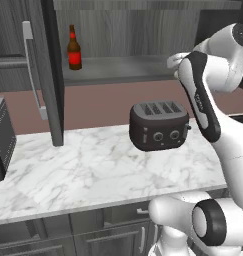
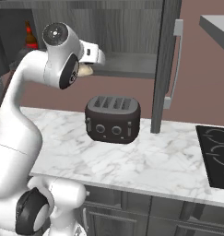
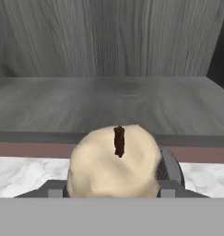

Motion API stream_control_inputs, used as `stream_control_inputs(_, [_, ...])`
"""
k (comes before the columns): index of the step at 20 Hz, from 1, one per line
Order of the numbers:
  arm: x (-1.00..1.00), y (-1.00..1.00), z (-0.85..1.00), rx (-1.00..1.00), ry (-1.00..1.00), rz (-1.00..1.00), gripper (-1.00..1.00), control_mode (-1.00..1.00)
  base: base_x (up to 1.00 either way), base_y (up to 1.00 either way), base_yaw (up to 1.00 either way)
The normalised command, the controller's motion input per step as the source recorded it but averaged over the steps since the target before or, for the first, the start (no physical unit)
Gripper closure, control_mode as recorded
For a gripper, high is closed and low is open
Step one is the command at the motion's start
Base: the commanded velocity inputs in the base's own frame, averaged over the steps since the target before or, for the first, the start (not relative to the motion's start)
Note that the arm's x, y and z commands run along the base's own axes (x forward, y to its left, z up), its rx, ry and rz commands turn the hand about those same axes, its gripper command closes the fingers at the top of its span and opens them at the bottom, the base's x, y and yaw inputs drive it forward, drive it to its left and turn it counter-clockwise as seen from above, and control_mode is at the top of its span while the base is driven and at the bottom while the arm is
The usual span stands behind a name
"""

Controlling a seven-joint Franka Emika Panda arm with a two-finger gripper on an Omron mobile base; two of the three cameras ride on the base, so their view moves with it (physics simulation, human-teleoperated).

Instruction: Get the candle and the beer from the cabinet and move them to the dining counter.

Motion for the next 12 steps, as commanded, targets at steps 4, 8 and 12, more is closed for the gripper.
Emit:
stream_control_inputs(4, [-0.84, 0.31, 0.00, 0.00, 0.04, 0.00, 1.00, -1.00, 0.00, 0.00, 0.00])
stream_control_inputs(8, [-0.66, 0.32, 0.00, 0.00, 0.01, -0.04, 1.00, -1.00, 0.00, 0.00, 0.00])
stream_control_inputs(12, [-0.43, 0.21, 0.00, 0.00, 0.00, -0.06, 1.00, -1.00, 0.00, 0.00, 0.00])
